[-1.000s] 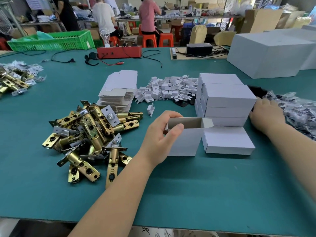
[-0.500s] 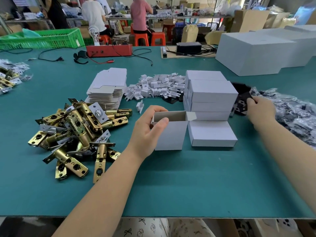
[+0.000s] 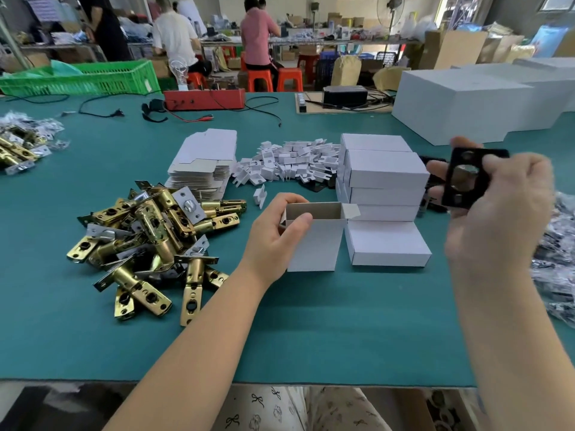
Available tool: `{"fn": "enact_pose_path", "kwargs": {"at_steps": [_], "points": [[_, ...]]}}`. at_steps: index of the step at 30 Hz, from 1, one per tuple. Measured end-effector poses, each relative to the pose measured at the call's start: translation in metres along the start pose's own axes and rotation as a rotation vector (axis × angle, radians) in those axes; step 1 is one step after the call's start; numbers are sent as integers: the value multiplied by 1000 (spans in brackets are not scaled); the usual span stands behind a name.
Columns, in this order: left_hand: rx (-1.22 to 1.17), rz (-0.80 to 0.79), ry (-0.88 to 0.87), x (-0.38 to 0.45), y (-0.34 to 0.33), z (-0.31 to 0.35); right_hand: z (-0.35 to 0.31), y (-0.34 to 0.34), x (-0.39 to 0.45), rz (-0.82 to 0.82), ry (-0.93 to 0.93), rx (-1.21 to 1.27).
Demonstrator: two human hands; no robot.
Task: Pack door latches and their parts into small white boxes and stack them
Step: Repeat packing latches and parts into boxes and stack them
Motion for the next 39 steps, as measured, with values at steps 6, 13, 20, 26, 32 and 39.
{"fn": "enact_pose_path", "kwargs": {"at_steps": [6, 13, 20, 26, 32, 39], "points": [[31, -3, -3, 0, 0, 1, 31, -42, 0, -194, -552, -246], [-14, -3, 19, 1, 4, -1, 47, -64, 5, -429, -324, -780], [-11, -20, 33, 3, 4, -4, 32, -56, 10, -489, -225, -766], [6, -34, 43, 2, 5, -5, 25, -61, 9, -617, -113, -739], [4, -9, 17, 3, 5, -4, 31, -66, 4, -632, -274, -640], [23, 79, 4, 4, 1, -2, 40, -60, 1, -724, -224, -863]]}}
Point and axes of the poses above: each hand's wrist, its own x-axis towards the middle knuckle, its own y-axis out of the back of the hand, z = x × y, the point moved 1 cm from there along x, towards the middle knuckle, and after that the axes turned 4 degrees about -y, right-handed, at the moved point
